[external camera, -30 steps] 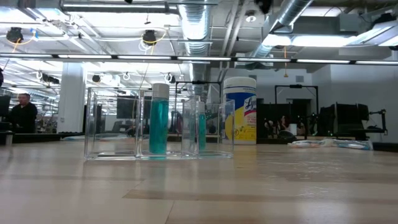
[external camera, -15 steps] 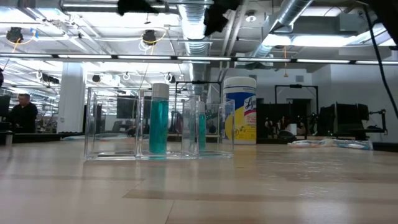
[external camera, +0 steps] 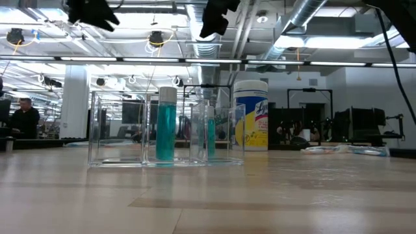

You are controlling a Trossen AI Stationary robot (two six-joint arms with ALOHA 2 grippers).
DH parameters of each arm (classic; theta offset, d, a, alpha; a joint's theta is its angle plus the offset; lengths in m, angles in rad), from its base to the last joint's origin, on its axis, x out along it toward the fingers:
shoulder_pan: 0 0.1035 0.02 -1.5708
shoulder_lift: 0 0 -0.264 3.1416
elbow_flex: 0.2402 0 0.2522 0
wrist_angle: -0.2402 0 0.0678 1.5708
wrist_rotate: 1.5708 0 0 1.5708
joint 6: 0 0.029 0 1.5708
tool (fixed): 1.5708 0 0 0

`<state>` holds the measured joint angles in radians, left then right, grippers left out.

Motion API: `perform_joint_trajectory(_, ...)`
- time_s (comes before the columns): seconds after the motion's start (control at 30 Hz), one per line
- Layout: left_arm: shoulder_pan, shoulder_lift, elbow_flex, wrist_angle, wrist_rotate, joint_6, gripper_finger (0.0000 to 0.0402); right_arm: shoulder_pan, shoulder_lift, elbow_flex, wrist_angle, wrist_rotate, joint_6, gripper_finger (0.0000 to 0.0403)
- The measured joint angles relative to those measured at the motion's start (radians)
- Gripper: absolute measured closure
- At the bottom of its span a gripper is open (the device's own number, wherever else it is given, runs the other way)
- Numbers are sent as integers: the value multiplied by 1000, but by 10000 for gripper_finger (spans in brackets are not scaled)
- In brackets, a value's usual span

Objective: Pick & Place toothbrushing station
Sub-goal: Put the blue mouthwash into the transparent organizer

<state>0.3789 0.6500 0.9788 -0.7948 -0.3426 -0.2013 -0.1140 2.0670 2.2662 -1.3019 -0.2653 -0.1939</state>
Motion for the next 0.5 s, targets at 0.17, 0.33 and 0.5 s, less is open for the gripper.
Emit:
perform_joint_trajectory(0.17,10,-138,-76,0,-10,-77,215,-1,0,0,14,2,11,202)
perform_joint_trajectory(0.33,10,-197,-85,4,-21,-95,215,-7,39,-11,-2,1,11,202)
perform_joint_trajectory(0.5,10,-194,-85,5,-26,-95,215,-4,105,-10,-21,-23,3,202)
